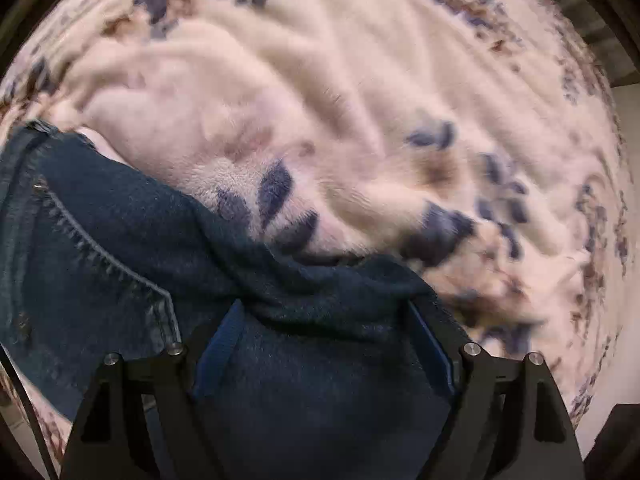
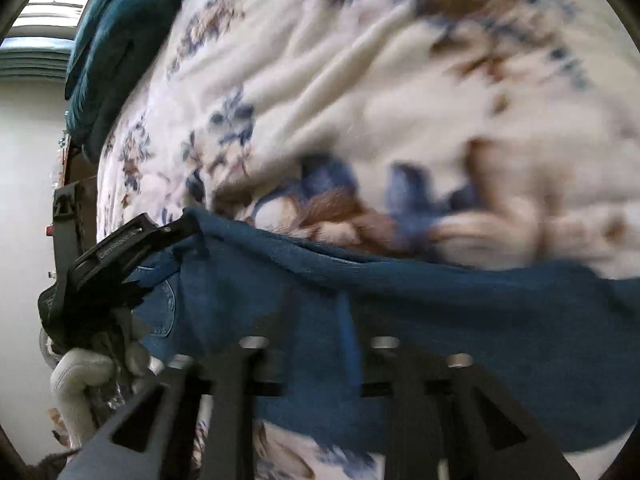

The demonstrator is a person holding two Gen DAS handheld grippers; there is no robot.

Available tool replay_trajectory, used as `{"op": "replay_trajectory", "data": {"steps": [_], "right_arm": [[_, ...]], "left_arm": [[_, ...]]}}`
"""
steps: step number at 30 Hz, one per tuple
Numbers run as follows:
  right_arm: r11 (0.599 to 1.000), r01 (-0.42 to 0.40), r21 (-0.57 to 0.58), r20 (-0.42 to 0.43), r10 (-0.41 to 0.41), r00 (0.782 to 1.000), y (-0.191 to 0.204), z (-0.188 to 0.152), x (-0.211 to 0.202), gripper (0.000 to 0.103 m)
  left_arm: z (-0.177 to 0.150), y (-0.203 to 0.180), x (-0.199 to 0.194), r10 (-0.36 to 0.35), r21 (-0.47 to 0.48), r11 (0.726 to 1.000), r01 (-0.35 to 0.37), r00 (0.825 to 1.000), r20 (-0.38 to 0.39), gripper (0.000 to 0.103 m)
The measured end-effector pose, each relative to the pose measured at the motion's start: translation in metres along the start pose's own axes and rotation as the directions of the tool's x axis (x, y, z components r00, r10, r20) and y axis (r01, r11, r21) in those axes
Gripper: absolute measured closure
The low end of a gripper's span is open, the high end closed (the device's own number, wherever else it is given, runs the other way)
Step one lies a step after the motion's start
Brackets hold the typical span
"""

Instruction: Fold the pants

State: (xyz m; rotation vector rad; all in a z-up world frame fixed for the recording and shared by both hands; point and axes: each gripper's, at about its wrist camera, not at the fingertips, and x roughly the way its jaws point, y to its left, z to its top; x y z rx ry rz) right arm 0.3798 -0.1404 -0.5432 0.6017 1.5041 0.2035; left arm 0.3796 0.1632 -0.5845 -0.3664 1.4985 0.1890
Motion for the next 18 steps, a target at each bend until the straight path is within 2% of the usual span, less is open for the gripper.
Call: {"op": "replay_trajectory", "data": {"steps": [1, 3, 5, 7, 8, 9, 10, 11, 12, 14, 15, 16, 18], "right_arm": [[0.997, 0.075, 0.022, 0.027, -0.076, 0.997, -0.011, 0.001, 0.012, 0.100], [0.989, 0.123, 0.078, 0.062, -0.127, 0.990, -0.035, 0.009, 0.015, 0.103], [0.985, 0.090, 0.144, 0.067, -0.100, 0.993, -0.060, 0.016, 0.015, 0.103], [0.987, 0.011, 0.162, 0.045, -0.019, 0.999, -0.074, 0.022, 0.005, 0.102], [0.990, -0.011, 0.144, 0.044, 0.004, 0.999, -0.076, 0.019, -0.006, 0.096], [0.992, -0.022, 0.126, 0.053, 0.016, 0.998, -0.078, 0.011, -0.017, 0.078], [0.991, -0.050, 0.127, 0.074, 0.041, 0.996, -0.085, 0.000, -0.039, 0.039], [0.987, -0.074, 0.146, 0.100, 0.060, 0.993, -0.096, -0.009, -0.059, 0.019], [0.981, -0.084, 0.176, 0.144, 0.059, 0.988, -0.112, -0.027, -0.082, 0.006], [0.967, -0.046, 0.251, 0.233, -0.014, 0.972, -0.151, -0.068, -0.128, 0.006], [0.952, -0.006, 0.305, 0.264, -0.078, 0.961, -0.174, -0.092, -0.149, 0.006], [0.931, 0.018, 0.365, 0.282, -0.130, 0.951, -0.200, -0.112, -0.167, 0.006], [0.854, 0.026, 0.519, 0.295, -0.208, 0.932, -0.259, -0.156, -0.192, 0.006]], "left_arm": [[0.001, 0.000, 0.002, -0.002, -0.003, 1.000, 0.002, 1.000, -0.002, 0.021], [0.000, -0.002, -0.002, 0.006, 0.007, 1.000, -0.006, 1.000, 0.008, 0.021], [-0.005, -0.006, -0.012, 0.033, 0.033, 0.999, -0.034, 0.999, 0.029, 0.021], [-0.022, -0.031, -0.026, 0.068, 0.078, 0.994, -0.073, 0.996, 0.060, 0.023], [-0.033, -0.044, -0.034, 0.080, 0.124, 0.988, -0.089, 0.994, 0.075, 0.023], [-0.045, -0.058, -0.041, 0.092, 0.169, 0.980, -0.107, 0.991, 0.096, 0.023], [-0.062, -0.077, -0.051, 0.094, 0.226, 0.967, -0.121, 0.987, 0.127, 0.023], [-0.080, -0.095, -0.062, 0.083, 0.278, 0.953, -0.124, 0.984, 0.155, 0.021], [-0.095, -0.109, -0.068, 0.073, 0.321, 0.939, -0.124, 0.984, 0.165, 0.013], [-0.132, -0.147, -0.072, 0.065, 0.411, 0.905, -0.114, 0.989, 0.131, 0.008], [-0.154, -0.164, -0.071, 0.060, 0.443, 0.891, -0.098, 0.993, 0.099, 0.008], [-0.169, -0.179, -0.069, 0.058, 0.460, 0.883, -0.090, 0.995, 0.083, 0.008], [-0.196, -0.202, -0.063, 0.067, 0.496, 0.863, -0.092, 0.995, 0.067, 0.008]]}}
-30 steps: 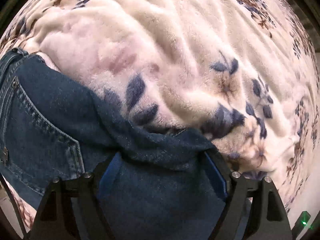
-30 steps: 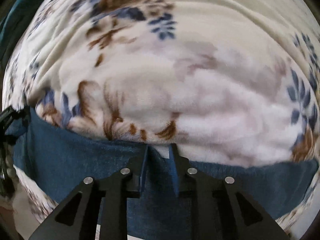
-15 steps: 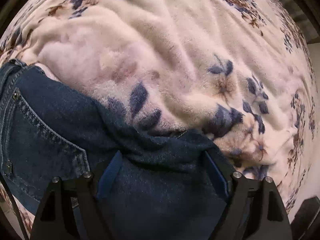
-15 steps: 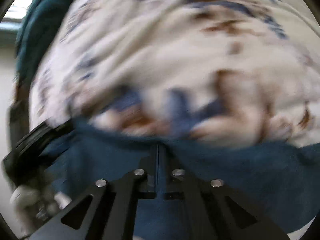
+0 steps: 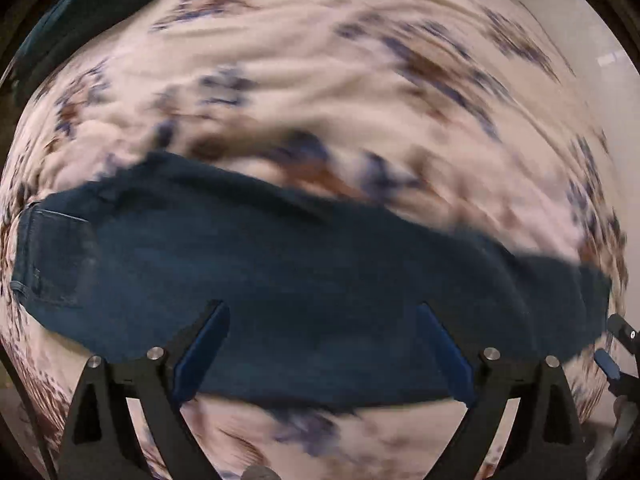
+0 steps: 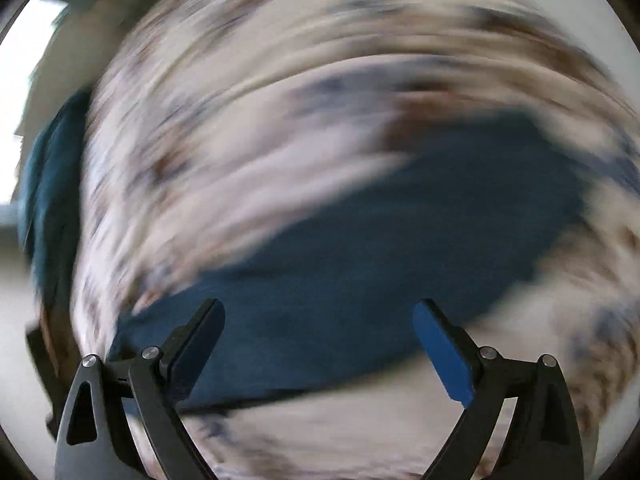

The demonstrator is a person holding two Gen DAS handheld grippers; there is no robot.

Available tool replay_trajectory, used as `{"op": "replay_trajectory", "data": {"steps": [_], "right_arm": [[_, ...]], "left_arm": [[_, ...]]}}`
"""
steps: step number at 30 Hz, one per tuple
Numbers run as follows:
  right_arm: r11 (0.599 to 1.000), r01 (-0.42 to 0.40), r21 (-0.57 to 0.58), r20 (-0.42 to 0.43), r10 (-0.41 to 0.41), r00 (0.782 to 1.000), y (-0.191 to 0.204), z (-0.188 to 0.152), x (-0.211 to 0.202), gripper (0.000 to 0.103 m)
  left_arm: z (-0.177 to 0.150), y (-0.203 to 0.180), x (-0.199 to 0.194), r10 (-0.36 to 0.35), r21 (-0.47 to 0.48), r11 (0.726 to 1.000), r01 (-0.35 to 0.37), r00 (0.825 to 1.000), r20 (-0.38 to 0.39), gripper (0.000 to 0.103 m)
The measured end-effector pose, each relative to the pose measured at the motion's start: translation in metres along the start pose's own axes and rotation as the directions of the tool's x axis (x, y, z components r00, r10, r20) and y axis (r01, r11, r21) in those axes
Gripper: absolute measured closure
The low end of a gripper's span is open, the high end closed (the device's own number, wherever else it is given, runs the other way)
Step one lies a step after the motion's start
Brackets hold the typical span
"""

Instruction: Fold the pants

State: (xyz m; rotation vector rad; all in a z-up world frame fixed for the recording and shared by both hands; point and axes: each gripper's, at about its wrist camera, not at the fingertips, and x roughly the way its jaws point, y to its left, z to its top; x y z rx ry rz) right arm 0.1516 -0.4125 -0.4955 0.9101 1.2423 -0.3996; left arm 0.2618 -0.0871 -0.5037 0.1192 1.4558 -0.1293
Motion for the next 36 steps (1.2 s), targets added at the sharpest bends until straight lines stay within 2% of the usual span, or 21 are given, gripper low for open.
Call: {"op": "replay_trajectory", "data": {"steps": [2, 4, 6, 7, 8, 9, 10, 11, 12, 14, 15, 16, 17, 18, 23, 27, 30, 33, 36], "right_arm": [[0.983, 0.000, 0.186, 0.003, 0.000, 1.000, -0.087, 0.010, -0.015, 0.006], [0.939, -0.113, 0.325, 0.013, 0.115, 0.993, -0.153, 0.022, -0.002, 0.006], [0.897, -0.231, 0.377, 0.044, 0.232, 0.972, -0.184, 0.031, 0.016, 0.006], [0.870, -0.309, 0.384, 0.078, 0.302, 0.950, -0.191, 0.037, 0.027, 0.006], [0.847, -0.366, 0.385, 0.107, 0.353, 0.930, -0.193, 0.040, 0.036, 0.006], [0.831, -0.394, 0.393, 0.135, 0.372, 0.918, -0.199, 0.044, 0.039, 0.008], [0.785, -0.486, 0.385, 0.213, 0.436, 0.874, -0.196, 0.046, 0.041, 0.023], [0.776, -0.515, 0.364, 0.242, 0.455, 0.857, -0.193, 0.049, 0.042, 0.035], [0.786, -0.500, 0.364, 0.245, 0.438, 0.865, -0.188, 0.050, 0.048, 0.038], [0.779, -0.502, 0.375, 0.268, 0.427, 0.863, -0.186, 0.052, 0.061, 0.039], [0.790, -0.483, 0.376, 0.270, 0.405, 0.873, -0.186, 0.052, 0.063, 0.050], [0.807, -0.449, 0.383, 0.273, 0.366, 0.890, -0.183, 0.052, 0.062, 0.076], [0.811, -0.437, 0.388, 0.279, 0.349, 0.895, -0.178, 0.046, 0.061, 0.087], [0.808, -0.442, 0.389, 0.291, 0.348, 0.891, -0.177, 0.044, 0.059, 0.089], [0.897, -0.370, 0.241, 0.340, 0.279, 0.898, -0.127, 0.041, -0.003, 0.091], [0.947, -0.312, 0.075, 0.375, 0.263, 0.889, -0.051, 0.029, -0.051, 0.091], [0.958, -0.288, -0.015, 0.380, 0.272, 0.884, 0.004, 0.015, -0.066, 0.092], [0.958, -0.271, -0.099, 0.363, 0.288, 0.886, 0.063, -0.017, -0.071, 0.092], [0.949, -0.242, -0.200, 0.319, 0.296, 0.900, 0.126, -0.059, -0.055, 0.092]], "left_arm": [[-0.007, -0.034, 0.006, -0.016, 0.026, 1.000, 0.017, 0.999, -0.031, 0.008], [-0.015, -0.056, 0.012, -0.029, 0.043, 0.999, 0.030, 0.999, -0.044, 0.008], [-0.020, -0.081, 0.014, -0.023, 0.065, 0.998, 0.026, 0.999, -0.044, 0.008], [-0.020, -0.089, 0.015, -0.022, 0.073, 0.997, 0.025, 0.999, -0.043, 0.008], [-0.022, -0.097, 0.016, -0.022, 0.082, 0.996, 0.025, 0.999, -0.042, 0.008], [-0.023, -0.106, 0.016, -0.020, 0.092, 0.995, 0.024, 0.999, -0.042, 0.008], [-0.023, -0.114, 0.017, -0.016, 0.104, 0.994, 0.020, 0.999, -0.038, 0.008], [-0.023, -0.120, 0.017, -0.008, 0.117, 0.993, 0.012, 1.000, -0.029, 0.008], [-0.023, -0.125, 0.017, -0.001, 0.127, 0.992, 0.004, 1.000, -0.023, 0.008], [-0.025, -0.134, 0.015, 0.009, 0.145, 0.989, -0.007, 1.000, -0.010, 0.008], [-0.025, -0.136, 0.015, 0.014, 0.150, 0.989, -0.013, 1.000, -0.005, 0.008], [-0.025, -0.137, 0.015, 0.014, 0.153, 0.988, -0.014, 1.000, -0.003, 0.008], [-0.026, -0.137, 0.013, 0.012, 0.153, 0.988, -0.012, 1.000, 0.001, 0.008], [-0.024, -0.133, 0.012, 0.013, 0.153, 0.988, -0.014, 1.000, 0.008, 0.008], [-0.024, -0.077, -0.003, 0.000, 0.123, 0.992, -0.003, 1.000, 0.029, 0.008], [-0.018, -0.019, -0.017, -0.019, 0.070, 0.997, 0.015, 0.998, 0.056, 0.008], [-0.012, 0.038, -0.029, -0.018, 0.011, 1.000, 0.017, 0.997, 0.075, 0.008], [-0.010, 0.098, -0.045, -0.008, -0.054, 0.998, 0.013, 0.996, 0.091, 0.008], [-0.012, 0.159, -0.058, 0.003, -0.125, 0.992, 0.011, 0.994, 0.108, 0.008]]}}
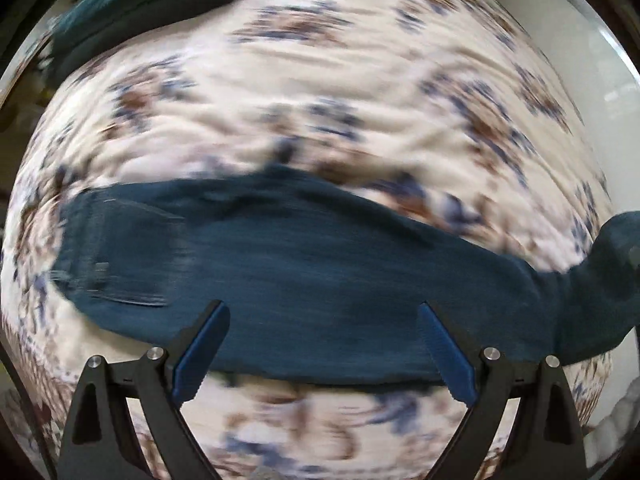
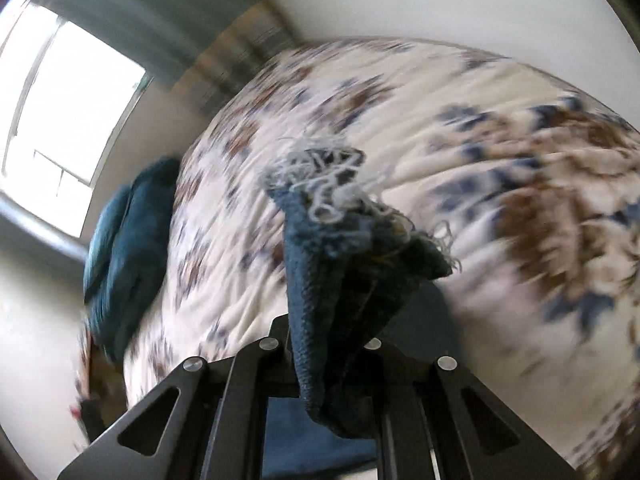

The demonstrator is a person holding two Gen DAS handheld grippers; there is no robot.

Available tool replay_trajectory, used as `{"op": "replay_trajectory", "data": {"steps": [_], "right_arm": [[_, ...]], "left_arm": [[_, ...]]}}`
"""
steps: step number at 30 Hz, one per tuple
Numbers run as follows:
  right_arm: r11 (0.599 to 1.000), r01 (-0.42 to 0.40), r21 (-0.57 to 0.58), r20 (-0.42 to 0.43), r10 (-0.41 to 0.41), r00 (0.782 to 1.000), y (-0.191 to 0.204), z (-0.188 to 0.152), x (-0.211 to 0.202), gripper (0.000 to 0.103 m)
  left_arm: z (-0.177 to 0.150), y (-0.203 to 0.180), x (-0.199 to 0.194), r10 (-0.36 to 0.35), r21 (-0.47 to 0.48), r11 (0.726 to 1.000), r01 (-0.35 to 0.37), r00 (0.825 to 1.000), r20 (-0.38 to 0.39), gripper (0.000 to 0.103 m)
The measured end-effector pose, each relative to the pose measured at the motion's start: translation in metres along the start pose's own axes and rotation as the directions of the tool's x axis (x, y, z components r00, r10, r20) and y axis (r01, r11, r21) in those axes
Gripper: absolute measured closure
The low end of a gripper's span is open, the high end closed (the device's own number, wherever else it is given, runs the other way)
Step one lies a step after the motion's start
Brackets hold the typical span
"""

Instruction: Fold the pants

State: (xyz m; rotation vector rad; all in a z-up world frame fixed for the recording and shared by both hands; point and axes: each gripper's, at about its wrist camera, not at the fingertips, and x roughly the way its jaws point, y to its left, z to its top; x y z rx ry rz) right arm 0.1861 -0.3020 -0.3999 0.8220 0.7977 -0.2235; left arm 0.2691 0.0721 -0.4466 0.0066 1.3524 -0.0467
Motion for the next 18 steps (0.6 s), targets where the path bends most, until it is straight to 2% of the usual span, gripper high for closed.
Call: {"op": "replay_trajectory", "data": {"steps": [3, 6, 9, 12, 14, 15, 16, 17, 18], "right_arm": [[0.996, -0.012, -0.087, -0.086, 0.005, 0.996, 0.056, -0.055, 0.033, 0.092], [0.973, -0.005, -0.233, -0.167, -0.035, 0.985, 0.111, -0.123, 0.083, 0.092], [0.910, 0.004, -0.415, -0.219, -0.105, 0.970, 0.159, -0.195, 0.129, 0.092], [0.796, 0.029, -0.605, -0.235, -0.214, 0.948, 0.191, -0.267, 0.166, 0.092], [0.720, 0.076, -0.690, -0.227, -0.315, 0.922, 0.198, -0.298, 0.186, 0.087], [0.689, 0.087, -0.719, -0.218, -0.343, 0.913, 0.198, -0.306, 0.190, 0.084], [0.674, 0.083, -0.734, -0.221, -0.352, 0.910, 0.201, -0.309, 0.189, 0.076], [0.683, 0.053, -0.728, -0.257, -0.344, 0.903, 0.200, -0.308, 0.189, 0.067], [0.705, 0.010, -0.709, -0.314, -0.328, 0.891, 0.199, -0.302, 0.190, 0.036]], "left_arm": [[0.004, 0.058, -0.008, 0.019, -0.067, 0.998, -0.018, 1.000, 0.016, 0.008], [0.007, 0.106, -0.011, 0.040, -0.121, 0.992, -0.037, 0.999, 0.025, 0.008], [0.006, 0.145, -0.009, 0.066, -0.161, 0.985, -0.061, 0.998, 0.025, 0.008], [0.003, 0.171, -0.002, 0.072, -0.192, 0.979, -0.070, 0.997, 0.005, 0.008], [0.001, 0.182, 0.002, 0.060, -0.212, 0.975, -0.060, 0.998, -0.005, 0.008], [0.001, 0.185, 0.002, 0.046, -0.217, 0.975, -0.046, 0.999, -0.006, 0.008], [0.000, 0.186, 0.002, 0.031, -0.222, 0.975, -0.032, 0.999, -0.007, 0.008], [0.000, 0.185, 0.003, 0.017, -0.225, 0.974, -0.018, 1.000, -0.006, 0.008], [0.001, 0.183, 0.003, -0.001, -0.226, 0.974, 0.000, 1.000, -0.003, 0.008]]}}
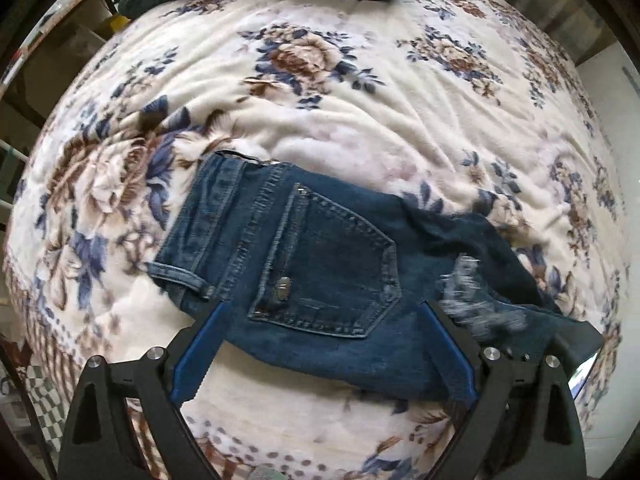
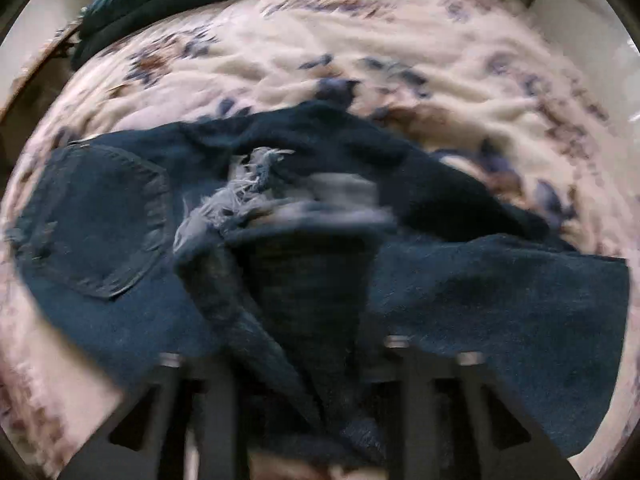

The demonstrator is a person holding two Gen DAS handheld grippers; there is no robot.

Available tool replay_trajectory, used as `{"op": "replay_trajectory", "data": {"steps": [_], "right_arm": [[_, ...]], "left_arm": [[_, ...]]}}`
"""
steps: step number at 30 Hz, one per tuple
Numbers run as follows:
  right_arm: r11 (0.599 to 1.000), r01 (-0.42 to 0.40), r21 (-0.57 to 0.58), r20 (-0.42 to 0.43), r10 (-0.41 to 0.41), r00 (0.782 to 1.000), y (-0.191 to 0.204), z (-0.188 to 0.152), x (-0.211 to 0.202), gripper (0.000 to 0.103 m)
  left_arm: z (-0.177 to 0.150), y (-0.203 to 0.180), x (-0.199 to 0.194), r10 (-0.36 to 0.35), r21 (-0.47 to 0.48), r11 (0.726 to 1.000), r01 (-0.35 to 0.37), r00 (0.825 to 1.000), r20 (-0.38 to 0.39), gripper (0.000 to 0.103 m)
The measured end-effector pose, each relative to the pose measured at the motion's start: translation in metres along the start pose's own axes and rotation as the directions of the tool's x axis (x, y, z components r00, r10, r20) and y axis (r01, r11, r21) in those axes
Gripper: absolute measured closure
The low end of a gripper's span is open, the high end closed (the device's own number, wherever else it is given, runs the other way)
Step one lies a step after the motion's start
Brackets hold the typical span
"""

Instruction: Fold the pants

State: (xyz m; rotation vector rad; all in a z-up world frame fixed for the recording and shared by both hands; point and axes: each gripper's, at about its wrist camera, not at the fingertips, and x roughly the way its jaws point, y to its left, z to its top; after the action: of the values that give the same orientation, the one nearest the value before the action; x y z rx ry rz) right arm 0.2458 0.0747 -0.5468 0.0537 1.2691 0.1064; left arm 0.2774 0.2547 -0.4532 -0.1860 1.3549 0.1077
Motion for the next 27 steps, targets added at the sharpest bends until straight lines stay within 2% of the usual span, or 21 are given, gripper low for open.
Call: {"op": "replay_trajectory", "data": {"steps": [1, 3, 5, 6, 8, 11, 12, 13, 15, 17, 19, 21, 23, 26, 27], "right_arm": [[0.993, -0.109, 0.039, -0.033, 0.110, 0.993, -0.007, -0.002, -0.007, 0.006], [0.975, -0.191, 0.117, -0.024, 0.195, 0.981, -0.022, -0.007, -0.028, 0.006], [0.938, -0.255, 0.234, -0.003, 0.263, 0.965, -0.048, -0.020, -0.054, 0.006], [0.925, -0.257, 0.281, 0.005, 0.267, 0.964, -0.062, -0.026, -0.062, 0.005], [0.908, -0.194, 0.372, -0.010, 0.213, 0.977, -0.096, -0.039, -0.075, 0.005], [0.879, -0.072, 0.471, -0.069, 0.118, 0.991, -0.144, -0.060, -0.073, 0.005], [0.865, -0.034, 0.500, -0.092, 0.092, 0.991, -0.159, -0.066, -0.071, 0.005], [0.847, -0.021, 0.531, -0.101, 0.088, 0.991, -0.174, -0.071, -0.068, 0.005], [0.828, 0.005, 0.561, -0.117, 0.073, 0.991, -0.193, -0.074, -0.063, 0.006], [0.822, 0.032, 0.568, -0.140, 0.058, 0.988, -0.203, -0.076, -0.056, 0.006], [0.818, 0.032, 0.574, -0.142, 0.061, 0.988, -0.205, -0.076, -0.055, 0.006], [0.824, 0.044, 0.565, -0.154, 0.053, 0.987, -0.202, -0.074, -0.055, 0.006], [0.831, 0.066, 0.552, -0.168, 0.034, 0.985, -0.199, -0.070, -0.054, 0.006], [0.825, 0.063, 0.562, -0.172, 0.041, 0.984, -0.198, -0.066, -0.054, 0.006], [0.821, 0.058, 0.567, -0.171, 0.049, 0.984, -0.201, -0.065, -0.056, 0.006]], "left_arm": [[0.000, -0.004, 0.002, -0.031, -0.003, 1.000, 0.031, 0.999, -0.011, 0.008], [0.001, -0.013, 0.010, -0.099, -0.027, 0.995, 0.097, 0.994, -0.052, 0.008], [0.001, -0.023, 0.024, -0.179, -0.073, 0.982, 0.172, 0.978, -0.106, 0.008], [0.001, -0.030, 0.033, -0.216, -0.094, 0.974, 0.205, 0.968, -0.131, 0.008], [0.000, -0.049, 0.058, -0.242, -0.093, 0.969, 0.228, 0.950, -0.195, 0.008], [-0.005, -0.078, 0.104, -0.233, -0.068, 0.972, 0.223, 0.916, -0.327, 0.009], [-0.008, -0.089, 0.118, -0.213, -0.038, 0.976, 0.214, 0.907, -0.363, 0.018], [-0.010, -0.095, 0.122, -0.182, -0.004, 0.981, 0.194, 0.915, -0.360, 0.028], [-0.015, -0.110, 0.115, -0.108, 0.115, 0.982, 0.149, 0.947, -0.303, 0.077], [-0.023, -0.120, 0.096, -0.054, 0.228, 0.968, 0.102, 0.977, -0.208, 0.091], [-0.031, -0.117, 0.081, -0.034, 0.272, 0.960, 0.072, 0.989, -0.144, 0.093], [-0.037, -0.110, 0.082, 0.038, 0.307, 0.952, 0.001, 0.992, -0.119, 0.094], [-0.042, -0.092, 0.093, 0.081, 0.294, 0.955, -0.036, 0.987, -0.142, 0.095], [-0.044, -0.067, 0.096, 0.057, 0.225, 0.974, -0.014, 0.981, -0.186, 0.097], [-0.040, -0.064, 0.088, 0.024, 0.191, 0.982, 0.013, 0.982, -0.190, 0.097]]}}
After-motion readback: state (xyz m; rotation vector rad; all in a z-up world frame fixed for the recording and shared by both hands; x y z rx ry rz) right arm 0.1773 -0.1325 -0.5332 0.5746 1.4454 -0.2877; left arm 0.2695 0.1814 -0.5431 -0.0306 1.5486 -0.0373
